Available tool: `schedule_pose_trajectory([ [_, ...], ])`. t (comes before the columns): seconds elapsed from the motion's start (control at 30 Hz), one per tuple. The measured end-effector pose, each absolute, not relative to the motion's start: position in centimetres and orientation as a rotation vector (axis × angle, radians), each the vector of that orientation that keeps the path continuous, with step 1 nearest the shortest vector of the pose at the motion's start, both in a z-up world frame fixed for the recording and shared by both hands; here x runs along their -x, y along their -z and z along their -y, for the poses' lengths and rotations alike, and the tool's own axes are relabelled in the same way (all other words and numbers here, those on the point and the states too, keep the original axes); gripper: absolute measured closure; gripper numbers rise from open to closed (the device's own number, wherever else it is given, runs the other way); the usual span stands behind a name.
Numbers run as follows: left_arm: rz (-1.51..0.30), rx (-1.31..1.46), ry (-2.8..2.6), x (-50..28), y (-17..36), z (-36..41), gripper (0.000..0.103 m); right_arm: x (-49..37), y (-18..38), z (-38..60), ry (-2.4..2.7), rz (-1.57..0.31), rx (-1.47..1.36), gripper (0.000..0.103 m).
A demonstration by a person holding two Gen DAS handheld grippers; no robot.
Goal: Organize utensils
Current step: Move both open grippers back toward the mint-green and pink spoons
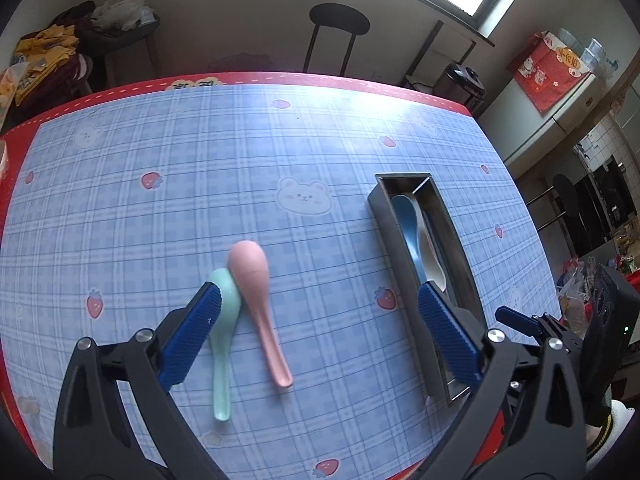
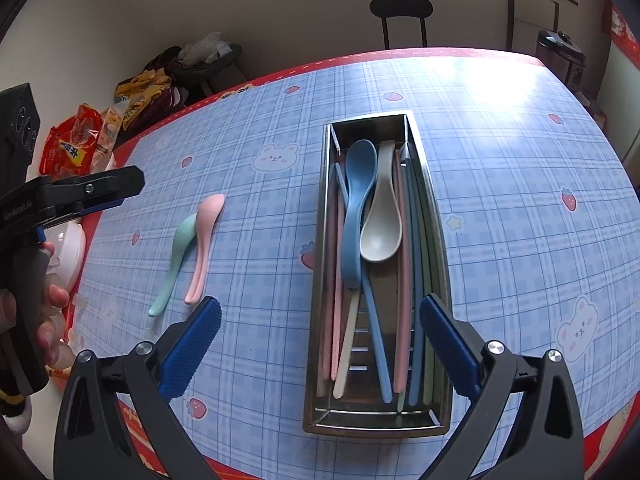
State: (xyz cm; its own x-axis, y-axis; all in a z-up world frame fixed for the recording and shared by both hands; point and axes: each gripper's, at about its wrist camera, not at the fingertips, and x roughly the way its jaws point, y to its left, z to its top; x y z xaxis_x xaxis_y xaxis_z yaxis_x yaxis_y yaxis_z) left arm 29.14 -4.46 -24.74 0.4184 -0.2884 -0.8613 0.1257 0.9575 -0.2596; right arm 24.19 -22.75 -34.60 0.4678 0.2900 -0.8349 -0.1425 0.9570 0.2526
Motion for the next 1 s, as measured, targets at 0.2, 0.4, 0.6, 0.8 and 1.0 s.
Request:
schedule_pose_trajectory([
  [0.2,-1.110,0.182,0.176,-26.1,26.2,-0.5,0.006,-23.6,35.1,20.2,-0.267,-1.061,-0.115,0.006],
  [0.4,-1.119,0.148,0.122,-24.0,28.2,-4.0,0.006,-23.5,35.8,17.3,-0.298,-1.067,-0.072,0.006],
  [0.6,-1.135,0.160,0.119,-23.6,30.0,-5.7,0.006,-24.4,36.6,15.0,-0.319,-1.090,-0.025,0.006],
  [0.8,-1.185,0.206,0.124,-24.3,31.7,-6.4,0.006,-25.8,37.4,13.4,-0.327,-1.147,0.040,0.006],
  [1.0,-1.229,0.229,0.101,-25.1,33.4,-7.2,0.006,-27.3,38.0,11.9,-0.338,-1.187,0.122,0.006],
])
